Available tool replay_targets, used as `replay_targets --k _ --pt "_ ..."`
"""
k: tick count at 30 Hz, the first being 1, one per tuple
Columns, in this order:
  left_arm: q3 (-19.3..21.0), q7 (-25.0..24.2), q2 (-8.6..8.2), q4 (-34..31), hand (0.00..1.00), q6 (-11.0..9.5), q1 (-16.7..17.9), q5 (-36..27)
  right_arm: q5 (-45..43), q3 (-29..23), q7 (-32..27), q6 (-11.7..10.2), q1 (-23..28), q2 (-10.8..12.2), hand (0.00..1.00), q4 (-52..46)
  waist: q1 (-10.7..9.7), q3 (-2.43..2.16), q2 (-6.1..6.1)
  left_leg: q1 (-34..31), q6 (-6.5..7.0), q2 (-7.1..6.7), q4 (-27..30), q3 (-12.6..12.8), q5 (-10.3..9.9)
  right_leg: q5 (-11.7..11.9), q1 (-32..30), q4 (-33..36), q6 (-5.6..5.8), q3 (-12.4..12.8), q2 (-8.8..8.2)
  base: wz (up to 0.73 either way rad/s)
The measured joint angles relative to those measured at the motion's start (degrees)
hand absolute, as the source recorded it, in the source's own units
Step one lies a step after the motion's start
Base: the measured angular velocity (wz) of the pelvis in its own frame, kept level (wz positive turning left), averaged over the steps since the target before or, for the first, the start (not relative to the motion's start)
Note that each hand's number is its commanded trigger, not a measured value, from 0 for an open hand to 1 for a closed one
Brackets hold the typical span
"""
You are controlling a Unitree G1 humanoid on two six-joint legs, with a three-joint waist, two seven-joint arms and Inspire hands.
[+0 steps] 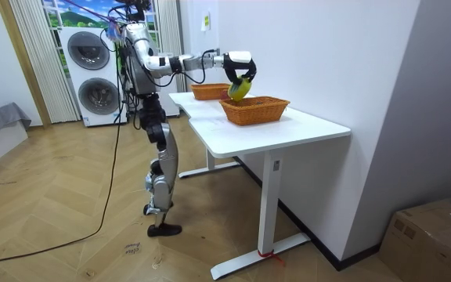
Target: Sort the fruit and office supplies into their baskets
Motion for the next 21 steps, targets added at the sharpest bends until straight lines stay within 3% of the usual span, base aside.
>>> replay_targets --k 10,12,21 --pt "-0.3 -0.1 0.65 0.2 0.00 0.0 0.2 -0.2 0.4 2.6 0.2 0.0 0.3 0.0 0.00 2.6 0.2 -0.21 -1.05 -0.6 -0.02 0.08 0.0 0.1 0.0 0.0 -1.1 0.0 -0.04 0.1 0.04 -0.01" --pt "-0.6 -0.2 0.81 0.1 0.00 0.0 0.1 -0.5 0.7 3.3 0.2 0.0 0.3 0.0 0.00 2.6 0.2 -0.45 -1.24 -1.3 -0.02 0.11 0.1 0.3 0.0 0.1 -2.0 0.1 -0.10 0.1 0.02 -0.03" --pt "-1.1 0.2 1.78 3.0 0.00 -0.1 -4.9 -3.5 2.7 7.0 -0.8 -1.0 0.2 0.0 0.00 7.5 2.6 -0.22 -1.71 -4.0 -0.13 0.75 1.5 1.0 0.1 1.2 -3.9 0.0 -0.58 0.3 0.45 -0.04"
